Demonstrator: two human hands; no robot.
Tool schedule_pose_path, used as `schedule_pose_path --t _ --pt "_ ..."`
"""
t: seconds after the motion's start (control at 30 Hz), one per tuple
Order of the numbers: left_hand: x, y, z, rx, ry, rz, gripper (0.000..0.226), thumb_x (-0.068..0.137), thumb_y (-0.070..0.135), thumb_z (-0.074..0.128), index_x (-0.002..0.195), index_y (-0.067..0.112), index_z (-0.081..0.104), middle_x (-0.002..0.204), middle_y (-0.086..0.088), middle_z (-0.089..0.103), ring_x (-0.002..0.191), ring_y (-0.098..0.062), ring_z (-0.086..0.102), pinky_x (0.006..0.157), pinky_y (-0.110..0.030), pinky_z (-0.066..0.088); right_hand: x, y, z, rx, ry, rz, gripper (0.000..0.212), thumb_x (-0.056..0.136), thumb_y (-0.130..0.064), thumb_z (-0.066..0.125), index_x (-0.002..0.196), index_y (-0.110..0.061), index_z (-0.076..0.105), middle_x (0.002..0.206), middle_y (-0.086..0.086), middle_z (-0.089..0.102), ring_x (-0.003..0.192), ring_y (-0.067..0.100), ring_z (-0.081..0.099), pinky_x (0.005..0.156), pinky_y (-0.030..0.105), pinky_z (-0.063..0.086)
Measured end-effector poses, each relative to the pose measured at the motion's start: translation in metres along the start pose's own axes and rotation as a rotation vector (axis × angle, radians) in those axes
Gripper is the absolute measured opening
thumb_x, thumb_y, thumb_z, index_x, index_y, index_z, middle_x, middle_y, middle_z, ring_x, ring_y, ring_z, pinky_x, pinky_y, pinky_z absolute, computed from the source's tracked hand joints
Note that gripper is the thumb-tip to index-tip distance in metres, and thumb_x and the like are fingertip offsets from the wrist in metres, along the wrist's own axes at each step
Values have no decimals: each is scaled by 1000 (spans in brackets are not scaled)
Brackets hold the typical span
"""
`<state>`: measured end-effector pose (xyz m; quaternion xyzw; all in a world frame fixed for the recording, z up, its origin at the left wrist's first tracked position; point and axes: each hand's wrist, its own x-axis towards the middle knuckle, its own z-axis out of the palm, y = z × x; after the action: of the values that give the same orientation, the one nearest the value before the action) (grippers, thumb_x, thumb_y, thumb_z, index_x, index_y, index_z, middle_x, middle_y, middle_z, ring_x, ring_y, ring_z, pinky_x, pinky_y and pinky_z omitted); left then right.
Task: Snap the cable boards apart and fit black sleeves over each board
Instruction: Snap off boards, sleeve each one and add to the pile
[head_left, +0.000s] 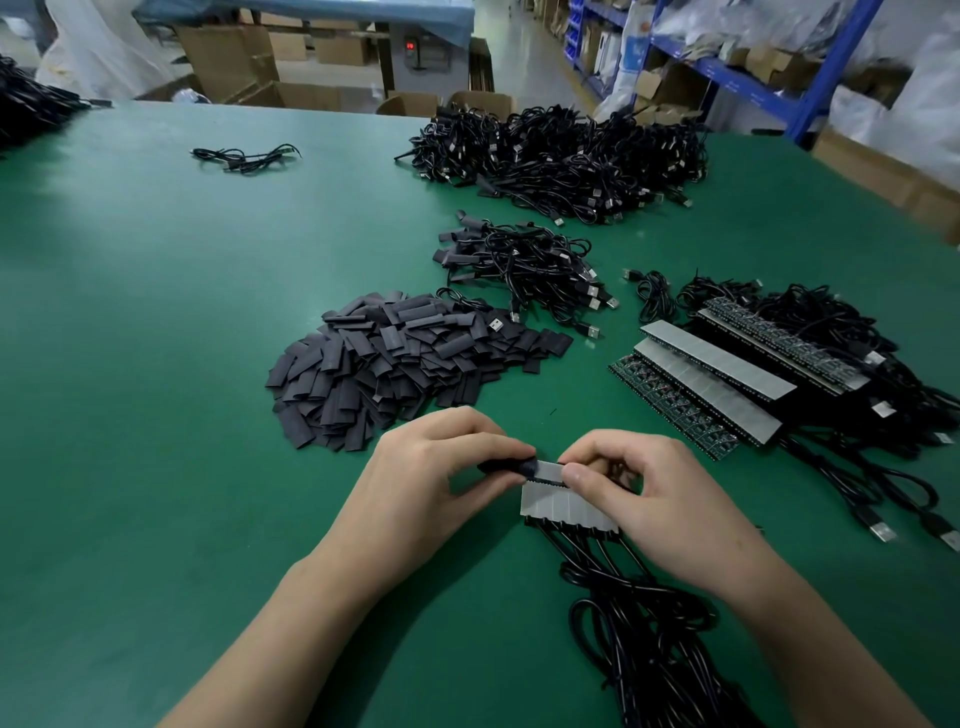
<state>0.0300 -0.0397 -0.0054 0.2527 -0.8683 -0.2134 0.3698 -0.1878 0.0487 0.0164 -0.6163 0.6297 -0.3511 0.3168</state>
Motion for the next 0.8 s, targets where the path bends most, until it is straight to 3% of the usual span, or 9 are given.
schedule_pose_path --t 0.2,0.43,0.6,0.8 --pt "-1 0 2 28 -11 17 18 89 22 81 107 20 81 98 9 70 85 -5 68 77 -30 58 0 -3 4 -11 -4 15 25 98 -23 68 76 -35 71 61 -13 51 55 2 43 56 18 35" --pt "0 4 5 89 -20 116 15 93 25 78 107 19 80 95 7 69 84 -10 65 73 -30 55 2 -2 10 25 -38 49 20 99 -24 66 85 -37 74 62 -13 50 59 3 42 59 25 35" --pt "-1 2 4 31 -4 66 17 92 25 79 108 19 80 97 8 69 86 -7 67 76 -30 57 1 -3 5 51 -16 49 16 97 -27 68 84 -36 74 62 -16 55 55 -1 44 56 16 37" --pt "-1 2 4 -1 4 26 17 90 25 79 107 19 80 97 8 69 85 -5 67 77 -30 57 1 -3 4 30 3 34 18 96 -26 68 84 -37 75 64 -12 58 59 5 46 59 27 39"
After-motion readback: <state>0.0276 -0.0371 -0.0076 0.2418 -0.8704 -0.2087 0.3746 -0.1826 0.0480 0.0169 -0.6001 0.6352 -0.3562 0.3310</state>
